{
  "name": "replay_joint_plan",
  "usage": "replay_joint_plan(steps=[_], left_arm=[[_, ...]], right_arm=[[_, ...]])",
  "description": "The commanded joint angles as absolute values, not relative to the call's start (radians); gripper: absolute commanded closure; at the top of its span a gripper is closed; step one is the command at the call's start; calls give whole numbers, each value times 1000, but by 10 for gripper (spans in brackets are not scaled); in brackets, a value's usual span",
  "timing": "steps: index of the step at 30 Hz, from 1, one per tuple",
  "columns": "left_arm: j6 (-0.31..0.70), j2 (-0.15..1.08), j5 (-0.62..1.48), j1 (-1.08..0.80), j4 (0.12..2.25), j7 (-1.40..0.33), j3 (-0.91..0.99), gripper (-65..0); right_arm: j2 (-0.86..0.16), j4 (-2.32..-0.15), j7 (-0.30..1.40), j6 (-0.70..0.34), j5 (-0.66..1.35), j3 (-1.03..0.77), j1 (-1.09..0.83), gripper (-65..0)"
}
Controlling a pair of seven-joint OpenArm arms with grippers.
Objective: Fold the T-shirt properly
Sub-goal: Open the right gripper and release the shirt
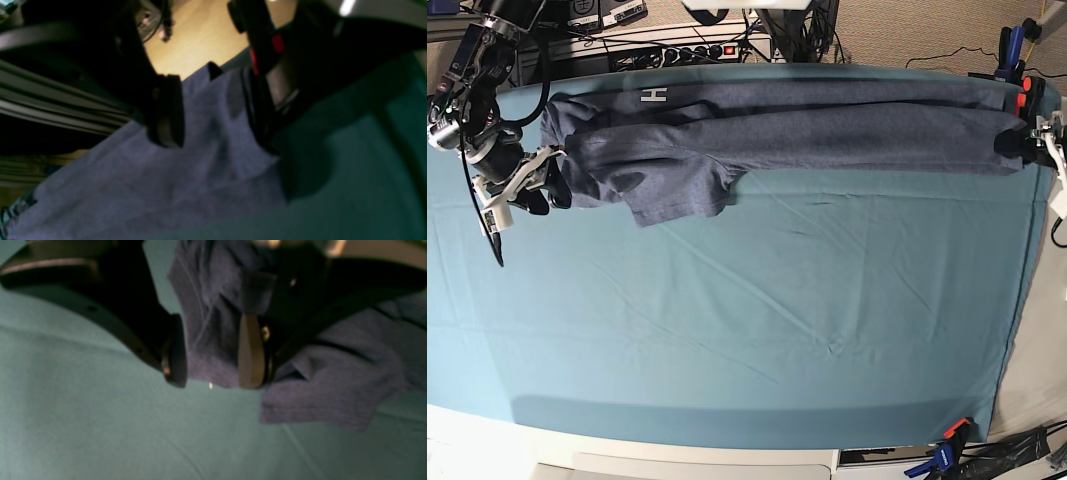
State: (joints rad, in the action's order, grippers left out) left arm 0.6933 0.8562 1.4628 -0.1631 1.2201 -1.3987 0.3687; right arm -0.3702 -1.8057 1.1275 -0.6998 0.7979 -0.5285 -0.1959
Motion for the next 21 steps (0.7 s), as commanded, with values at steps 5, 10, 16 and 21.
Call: replay_joint_plan(steps=[5,10,16,21], left_arm=[[698,890,1484,-147,1321,-1396,428,-324],[698,890,1484,-147,1358,-1396,561,-324],[698,890,1484,-150,1358,-1396,734,-324],[698,890,1484,-150,1358,-1396,770,-324]], right_arm=[[-344,-1821,1120,-698,819,-537,-171,-267],[-251,-1818,1121,-698,819,-536,-171,-268],[-174,-1816,1112,-698,810,-536,-165,-277],[-160,-1711,1085,-698,781,-496,-119,-277]])
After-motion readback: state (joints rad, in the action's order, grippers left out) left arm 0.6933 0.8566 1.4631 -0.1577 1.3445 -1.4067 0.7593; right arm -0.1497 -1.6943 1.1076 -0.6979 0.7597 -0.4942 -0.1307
